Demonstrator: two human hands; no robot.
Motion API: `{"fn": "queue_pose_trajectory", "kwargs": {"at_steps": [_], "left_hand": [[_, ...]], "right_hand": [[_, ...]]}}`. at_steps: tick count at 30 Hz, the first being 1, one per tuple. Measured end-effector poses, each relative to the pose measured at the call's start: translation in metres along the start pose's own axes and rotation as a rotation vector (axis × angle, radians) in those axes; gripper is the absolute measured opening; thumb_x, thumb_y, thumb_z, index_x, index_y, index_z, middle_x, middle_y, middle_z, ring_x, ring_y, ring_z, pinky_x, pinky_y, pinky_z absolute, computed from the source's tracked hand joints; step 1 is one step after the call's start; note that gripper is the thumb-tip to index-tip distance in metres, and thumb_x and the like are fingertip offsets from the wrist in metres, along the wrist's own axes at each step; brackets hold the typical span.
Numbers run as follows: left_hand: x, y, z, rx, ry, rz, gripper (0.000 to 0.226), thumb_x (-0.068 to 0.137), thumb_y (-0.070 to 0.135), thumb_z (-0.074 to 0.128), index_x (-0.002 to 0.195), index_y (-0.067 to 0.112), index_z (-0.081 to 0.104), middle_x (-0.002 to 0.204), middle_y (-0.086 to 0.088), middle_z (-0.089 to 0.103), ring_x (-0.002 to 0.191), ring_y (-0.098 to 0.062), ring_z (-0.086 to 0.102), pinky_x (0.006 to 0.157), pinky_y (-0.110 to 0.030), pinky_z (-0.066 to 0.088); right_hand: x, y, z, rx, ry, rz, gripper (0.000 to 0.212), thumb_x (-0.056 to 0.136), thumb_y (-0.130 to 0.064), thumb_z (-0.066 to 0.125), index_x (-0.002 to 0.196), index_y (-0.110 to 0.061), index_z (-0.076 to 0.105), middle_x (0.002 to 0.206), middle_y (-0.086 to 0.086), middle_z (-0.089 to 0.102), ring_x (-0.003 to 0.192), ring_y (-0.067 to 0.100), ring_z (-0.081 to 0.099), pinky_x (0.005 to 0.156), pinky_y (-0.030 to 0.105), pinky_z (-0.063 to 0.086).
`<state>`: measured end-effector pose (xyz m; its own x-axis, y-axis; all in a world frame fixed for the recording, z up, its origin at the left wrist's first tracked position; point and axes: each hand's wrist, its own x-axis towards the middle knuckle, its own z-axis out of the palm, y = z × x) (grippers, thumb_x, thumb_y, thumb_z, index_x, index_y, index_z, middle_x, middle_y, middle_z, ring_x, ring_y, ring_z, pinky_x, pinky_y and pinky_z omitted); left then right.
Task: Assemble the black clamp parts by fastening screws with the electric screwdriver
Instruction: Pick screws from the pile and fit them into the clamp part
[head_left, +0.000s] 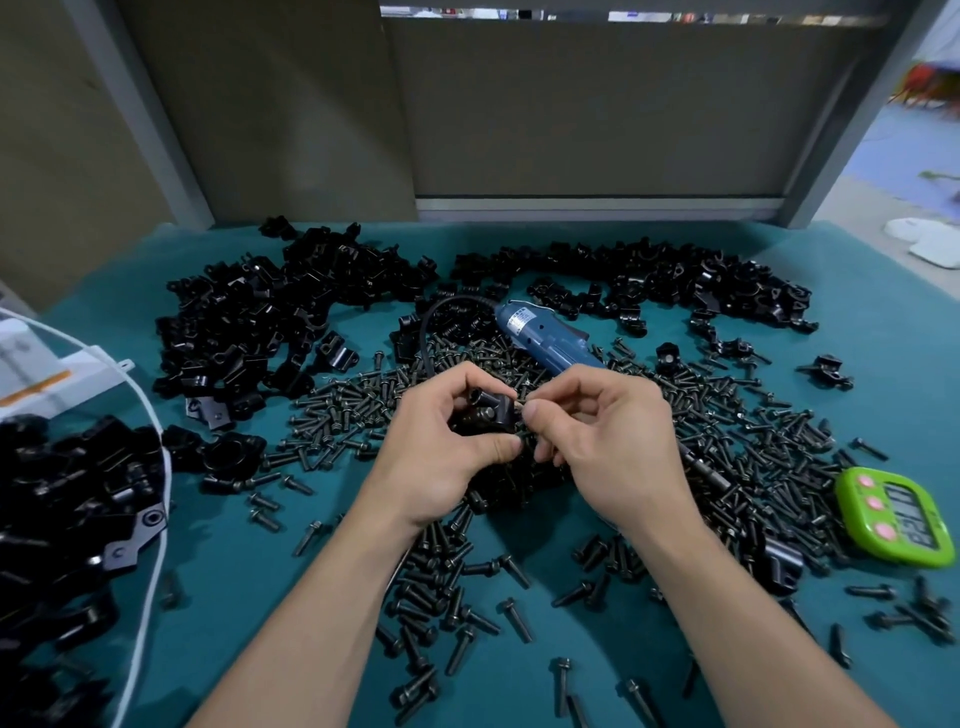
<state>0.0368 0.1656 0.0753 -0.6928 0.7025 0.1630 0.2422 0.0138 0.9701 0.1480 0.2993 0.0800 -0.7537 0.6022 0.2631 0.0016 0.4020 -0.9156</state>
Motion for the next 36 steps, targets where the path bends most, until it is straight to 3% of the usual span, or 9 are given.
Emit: {"fn": "queue_pose_trajectory", "kwargs": {"at_steps": [4, 11, 18, 21, 23, 25, 29, 32, 36], "left_hand": [[-0.003, 0.000, 0.001, -0.021, -0.006, 0.002, 0.040, 0.071, -0.008, 0.088, 0.093, 0.022, 0.074, 0.086, -0.003, 0.078, 0.082, -0.015, 0.074, 0.071, -0.027, 0.059], [-0.001, 0.001, 0.002, -0.018, -0.018, 0.014, 0.040, 0.071, -0.010, 0.089, 0.092, 0.021, 0.075, 0.087, -0.004, 0.078, 0.081, -0.012, 0.074, 0.070, -0.023, 0.058], [-0.004, -0.003, 0.004, 0.129, -0.011, -0.037, 0.045, 0.071, -0.004, 0.090, 0.089, 0.034, 0.075, 0.085, 0.009, 0.078, 0.083, -0.007, 0.074, 0.076, -0.027, 0.060], [-0.003, -0.005, 0.004, 0.158, 0.018, -0.053, 0.042, 0.070, -0.002, 0.092, 0.088, 0.033, 0.077, 0.085, 0.008, 0.078, 0.083, -0.009, 0.075, 0.077, -0.028, 0.061], [-0.003, -0.005, 0.003, 0.153, 0.024, -0.060, 0.039, 0.069, -0.002, 0.093, 0.089, 0.030, 0.079, 0.084, 0.007, 0.079, 0.081, -0.009, 0.075, 0.075, -0.028, 0.060], [-0.002, -0.005, 0.001, 0.068, 0.015, -0.078, 0.034, 0.069, -0.001, 0.093, 0.088, 0.024, 0.081, 0.080, 0.002, 0.079, 0.070, -0.011, 0.074, 0.064, -0.025, 0.058], [0.000, -0.006, 0.000, -0.104, -0.029, -0.146, 0.016, 0.076, 0.011, 0.088, 0.087, 0.020, 0.081, 0.059, -0.005, 0.066, 0.039, -0.012, 0.048, 0.037, -0.020, 0.039], [0.000, -0.006, -0.006, -0.215, -0.102, -0.238, 0.021, 0.076, 0.027, 0.090, 0.088, 0.013, 0.080, 0.056, -0.013, 0.057, 0.042, -0.018, 0.041, 0.033, -0.017, 0.029], [-0.002, -0.005, -0.011, -0.115, -0.140, -0.219, 0.012, 0.083, 0.022, 0.085, 0.088, 0.013, 0.079, 0.059, -0.014, 0.062, 0.040, -0.016, 0.044, 0.035, -0.017, 0.031]], "right_hand": [[-0.004, 0.001, 0.006, -0.156, 0.018, 0.021, 0.026, 0.094, -0.028, 0.075, 0.070, -0.025, 0.067, 0.054, -0.004, 0.063, 0.045, 0.005, 0.052, 0.046, 0.021, 0.043], [0.000, 0.000, 0.009, -0.416, 0.016, 0.021, 0.048, 0.101, -0.050, 0.054, 0.064, -0.020, 0.053, 0.058, -0.014, 0.057, 0.056, 0.012, 0.051, 0.047, 0.024, 0.033], [0.002, -0.002, -0.004, -0.345, -0.169, 0.072, 0.022, 0.100, -0.032, 0.063, 0.079, -0.030, 0.066, 0.060, -0.008, 0.068, 0.054, 0.013, 0.062, 0.052, 0.030, 0.049], [0.001, -0.001, -0.005, -0.293, -0.172, 0.133, 0.018, 0.098, -0.027, 0.066, 0.080, -0.029, 0.068, 0.058, -0.008, 0.070, 0.051, 0.007, 0.060, 0.048, 0.019, 0.045], [0.000, -0.001, -0.001, -0.259, -0.139, 0.140, 0.017, 0.096, -0.022, 0.069, 0.080, -0.029, 0.070, 0.060, -0.007, 0.071, 0.054, 0.008, 0.064, 0.054, 0.029, 0.054], [0.000, 0.000, 0.000, -0.250, -0.094, 0.066, 0.020, 0.091, -0.014, 0.073, 0.079, -0.029, 0.071, 0.065, -0.009, 0.071, 0.060, 0.012, 0.068, 0.060, 0.039, 0.059], [-0.002, 0.000, -0.004, -0.265, -0.082, -0.084, 0.028, 0.088, -0.005, 0.076, 0.085, -0.033, 0.073, 0.074, -0.015, 0.073, 0.069, 0.008, 0.070, 0.065, 0.032, 0.059], [-0.003, 0.000, -0.009, -0.256, -0.104, -0.151, 0.031, 0.086, -0.001, 0.075, 0.088, -0.033, 0.078, 0.080, -0.020, 0.075, 0.077, 0.004, 0.073, 0.070, 0.025, 0.060], [0.000, 0.002, -0.013, -0.211, -0.206, -0.036, 0.018, 0.086, -0.012, 0.079, 0.085, -0.029, 0.080, 0.074, -0.015, 0.075, 0.070, 0.004, 0.073, 0.068, 0.028, 0.062]]}}
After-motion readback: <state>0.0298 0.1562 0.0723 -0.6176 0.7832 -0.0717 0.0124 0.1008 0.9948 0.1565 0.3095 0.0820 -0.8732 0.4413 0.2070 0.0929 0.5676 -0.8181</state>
